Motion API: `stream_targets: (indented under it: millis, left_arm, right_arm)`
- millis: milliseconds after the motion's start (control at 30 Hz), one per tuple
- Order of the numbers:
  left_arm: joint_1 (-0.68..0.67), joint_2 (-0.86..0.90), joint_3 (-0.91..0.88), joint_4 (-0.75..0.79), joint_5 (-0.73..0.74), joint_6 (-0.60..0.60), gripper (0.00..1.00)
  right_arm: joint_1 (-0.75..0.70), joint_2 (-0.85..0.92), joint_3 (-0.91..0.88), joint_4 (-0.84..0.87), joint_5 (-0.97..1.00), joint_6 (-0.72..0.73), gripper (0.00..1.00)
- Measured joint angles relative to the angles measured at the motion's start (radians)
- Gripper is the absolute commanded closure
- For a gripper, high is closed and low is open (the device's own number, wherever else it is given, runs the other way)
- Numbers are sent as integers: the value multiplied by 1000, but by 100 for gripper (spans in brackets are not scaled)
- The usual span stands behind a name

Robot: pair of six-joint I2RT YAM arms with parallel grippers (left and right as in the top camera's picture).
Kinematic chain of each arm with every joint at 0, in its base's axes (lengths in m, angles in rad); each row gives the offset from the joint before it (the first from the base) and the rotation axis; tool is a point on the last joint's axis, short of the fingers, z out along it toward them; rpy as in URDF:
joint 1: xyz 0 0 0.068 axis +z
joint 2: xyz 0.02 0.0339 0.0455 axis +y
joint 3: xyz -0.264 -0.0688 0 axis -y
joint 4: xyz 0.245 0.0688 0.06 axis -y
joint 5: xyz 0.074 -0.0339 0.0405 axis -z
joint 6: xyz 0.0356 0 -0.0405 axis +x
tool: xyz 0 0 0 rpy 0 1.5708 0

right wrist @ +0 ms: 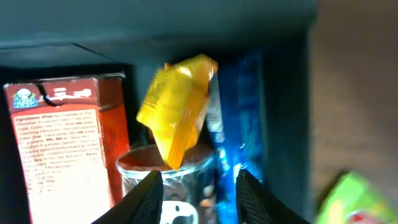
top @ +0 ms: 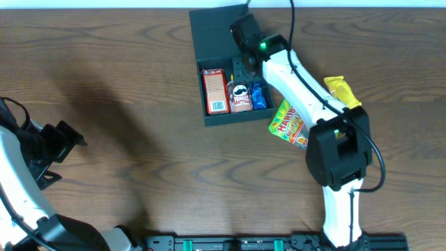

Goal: Pack container
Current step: 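Push the yellow packet down between the biscuit box and Pringles can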

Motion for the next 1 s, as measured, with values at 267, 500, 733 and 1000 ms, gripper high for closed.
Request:
stream_targets:
  millis: [267,500,733,1000]
  left_arm:
    - [0,0,0,0,0,0,5]
    - [0,0,0,0,0,0,5]
    - [0,0,0,0,0,0,5]
    - [0,0,0,0,0,0,5]
  right_arm:
    - [-52,0,-89,199,-143,230,64]
    - [-52,0,-90,238,-165,270,62]
    - [-52,0,-137,307,-157,290,60]
    - [-52,0,-161,369,-129,304,80]
